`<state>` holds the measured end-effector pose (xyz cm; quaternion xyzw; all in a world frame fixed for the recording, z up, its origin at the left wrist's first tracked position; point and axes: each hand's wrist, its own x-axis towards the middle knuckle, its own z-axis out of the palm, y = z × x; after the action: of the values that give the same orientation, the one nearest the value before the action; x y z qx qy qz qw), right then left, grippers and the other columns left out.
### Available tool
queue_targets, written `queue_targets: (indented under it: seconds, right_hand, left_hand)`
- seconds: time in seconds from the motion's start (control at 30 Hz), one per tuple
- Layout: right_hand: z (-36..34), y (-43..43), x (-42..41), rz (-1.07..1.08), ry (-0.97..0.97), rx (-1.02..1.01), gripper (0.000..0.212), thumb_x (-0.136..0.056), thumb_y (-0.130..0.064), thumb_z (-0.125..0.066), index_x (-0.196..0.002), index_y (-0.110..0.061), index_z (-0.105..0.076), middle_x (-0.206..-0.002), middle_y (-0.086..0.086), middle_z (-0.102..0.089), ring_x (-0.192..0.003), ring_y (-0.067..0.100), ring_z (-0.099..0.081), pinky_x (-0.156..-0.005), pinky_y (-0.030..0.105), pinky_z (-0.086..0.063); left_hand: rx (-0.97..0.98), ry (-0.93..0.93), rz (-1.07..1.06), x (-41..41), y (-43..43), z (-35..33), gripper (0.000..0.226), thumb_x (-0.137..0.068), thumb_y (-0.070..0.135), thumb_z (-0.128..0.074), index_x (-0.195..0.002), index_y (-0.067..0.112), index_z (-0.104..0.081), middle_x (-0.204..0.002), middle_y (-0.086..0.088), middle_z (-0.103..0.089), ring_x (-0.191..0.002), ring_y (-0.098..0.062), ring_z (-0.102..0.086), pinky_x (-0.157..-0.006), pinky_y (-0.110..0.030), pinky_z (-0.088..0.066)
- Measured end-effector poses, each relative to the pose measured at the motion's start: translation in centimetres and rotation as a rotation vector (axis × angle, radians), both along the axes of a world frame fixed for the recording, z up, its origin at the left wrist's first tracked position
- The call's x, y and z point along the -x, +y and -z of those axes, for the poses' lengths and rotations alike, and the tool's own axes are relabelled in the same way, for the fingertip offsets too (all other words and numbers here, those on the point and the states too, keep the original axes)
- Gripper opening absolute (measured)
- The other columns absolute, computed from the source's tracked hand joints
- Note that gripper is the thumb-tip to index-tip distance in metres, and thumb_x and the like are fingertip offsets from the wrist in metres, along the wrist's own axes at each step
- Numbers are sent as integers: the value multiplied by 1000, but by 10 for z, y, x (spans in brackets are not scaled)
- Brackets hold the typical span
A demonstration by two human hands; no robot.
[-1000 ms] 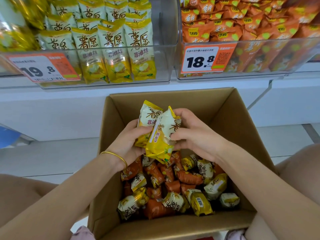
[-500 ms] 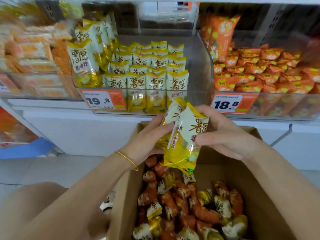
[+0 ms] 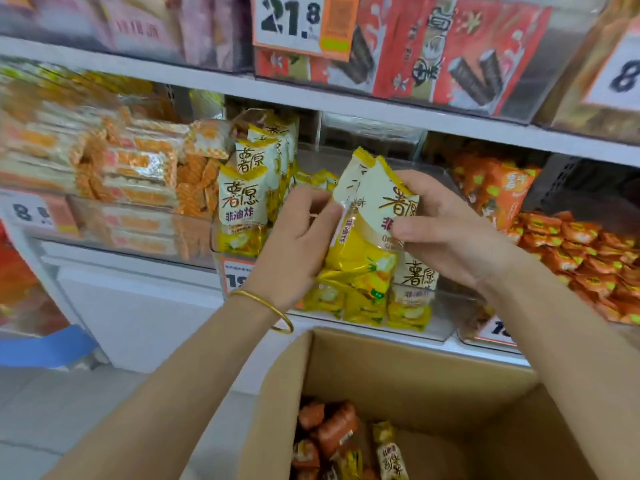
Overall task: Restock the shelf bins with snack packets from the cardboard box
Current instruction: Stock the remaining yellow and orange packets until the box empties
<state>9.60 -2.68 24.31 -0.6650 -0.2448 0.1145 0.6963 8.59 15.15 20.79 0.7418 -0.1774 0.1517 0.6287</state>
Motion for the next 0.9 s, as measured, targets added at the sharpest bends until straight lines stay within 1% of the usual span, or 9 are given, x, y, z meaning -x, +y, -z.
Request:
queue_targets:
  seconds: [0.07,0.17,0.27,0.4,0.57,0.63,0.73,0.8,0.9]
  right_hand:
    - [6,4,-10,-6,26,-1,77,-45,-35,-93,-112,-18,-60,-100,1,-70,-91,17,-67,-75,32,-55]
    - [10,7,-22,-18,63,24,81,-43,-34,-94,-112,-16,-57,-98,2,-69,-89,17,-67,-72,33,-55]
    - [9,3,-31,-15,27,10,75,-45,-34,-94,-108,-14,-57,-93,1,-69,-82,16,-67,-68,30,-55]
    - [5,0,-54,128,-82,55,64,-47,-24,-92,-98,-14,-55,-83,-1,-70,-76,14,-67,-67,28,-55]
    - [3,16,-109,399,-240,274,82,-38,-49,-94,-108,-25,-60,-120,16,-60,-108,31,-63,-93,51,-51]
    - [0,25,-124,439,-264,358,85,-42,-47,-93,-117,-25,-59,-123,8,-59,-111,24,-61,-96,45,-51]
    - [-3,37,-147,456,-301,459,77,-65,-23,-87,-132,-17,-50,-123,-8,-52,-111,10,-54,-94,22,-49]
    - [-4,43,-163,430,-247,466,81,-66,-22,-86,-136,-20,-46,-128,-9,-48,-114,13,-55,-94,27,-51]
    - [-4,51,-184,339,-107,471,93,-47,-37,-89,-129,-35,-47,-138,-3,-49,-123,20,-52,-107,41,-43]
  left_hand:
    - [-25,-1,5,-5,6,4,6,-99,17,-46,-98,19,-52,-95,3,-54,-82,0,-51,-75,-13,-41]
    - [-94,-19,-23,-10,12,10,14,-100,15,-44,-106,18,-55,-95,11,-54,-87,0,-50,-76,-7,-36]
    - [-357,-245,-154,-5,23,16,32,-100,18,-39,-125,8,-56,-116,2,-56,-106,-2,-45,-92,-1,-28]
    - [-669,-632,-545,-4,43,17,29,-90,7,-48,-113,3,-64,-124,-14,-59,-116,-32,-51,-99,-37,-38]
    - [-900,-555,-635,-30,52,28,32,-89,12,-50,-118,8,-62,-147,-19,-38,-139,-38,-28,-109,-56,-27]
    - [-944,-531,-612,-37,48,34,33,-88,14,-51,-119,10,-61,-149,-20,-33,-141,-38,-23,-111,-58,-23]
    - [-955,-529,-615,-44,46,36,35,-85,14,-52,-118,10,-62,-149,-20,-34,-140,-38,-25,-110,-59,-22]
    - [-936,-536,-626,-47,47,37,35,-84,13,-53,-117,9,-63,-149,-19,-34,-141,-37,-25,-111,-59,-22]
    - [-910,-557,-635,-48,47,39,33,-84,12,-52,-115,9,-64,-149,-19,-35,-141,-36,-26,-110,-59,-23]
